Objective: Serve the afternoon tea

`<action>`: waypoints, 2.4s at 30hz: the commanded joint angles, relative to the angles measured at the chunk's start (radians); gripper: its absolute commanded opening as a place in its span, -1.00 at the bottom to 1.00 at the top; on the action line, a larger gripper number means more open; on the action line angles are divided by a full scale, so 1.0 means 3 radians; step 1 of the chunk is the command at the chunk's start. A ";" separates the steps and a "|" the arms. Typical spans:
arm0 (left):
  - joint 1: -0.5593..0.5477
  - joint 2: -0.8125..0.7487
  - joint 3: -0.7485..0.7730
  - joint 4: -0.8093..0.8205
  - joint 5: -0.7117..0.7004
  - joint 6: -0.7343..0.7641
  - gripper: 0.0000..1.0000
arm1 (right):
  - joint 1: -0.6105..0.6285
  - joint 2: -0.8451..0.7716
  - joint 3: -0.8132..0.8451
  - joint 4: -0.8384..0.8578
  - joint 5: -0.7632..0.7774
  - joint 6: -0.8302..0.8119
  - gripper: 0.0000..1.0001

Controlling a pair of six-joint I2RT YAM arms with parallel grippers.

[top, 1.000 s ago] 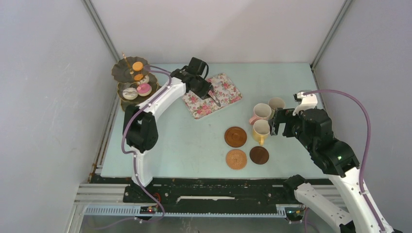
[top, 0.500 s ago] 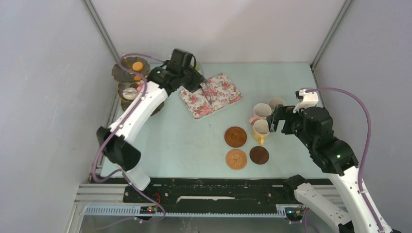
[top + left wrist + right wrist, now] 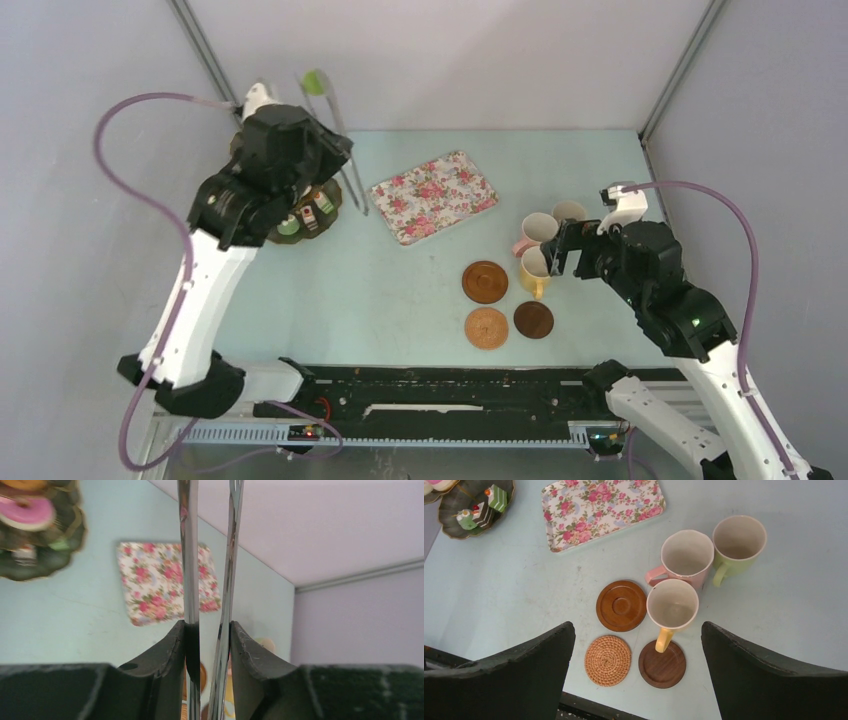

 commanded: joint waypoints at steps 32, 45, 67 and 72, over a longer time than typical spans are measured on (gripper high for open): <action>0.1750 -0.0044 -0.0244 -0.0787 0.0564 0.0912 -0.37 | 0.0258 0.0201 0.0005 0.0159 0.0037 -0.0045 0.99; 0.2029 0.0224 -0.0101 -0.0760 0.0834 0.0966 -0.33 | 0.0252 0.0291 0.0074 0.0156 0.0074 -0.0077 0.99; 0.2192 0.0450 -0.0035 -0.0647 0.1046 0.1027 -0.05 | 0.0148 0.0265 0.0082 0.0135 0.0050 -0.0062 0.99; 0.2200 0.0393 -0.0006 -0.0628 0.1001 0.1033 -0.03 | 0.0139 0.0260 0.0082 0.0130 0.0043 -0.0062 0.99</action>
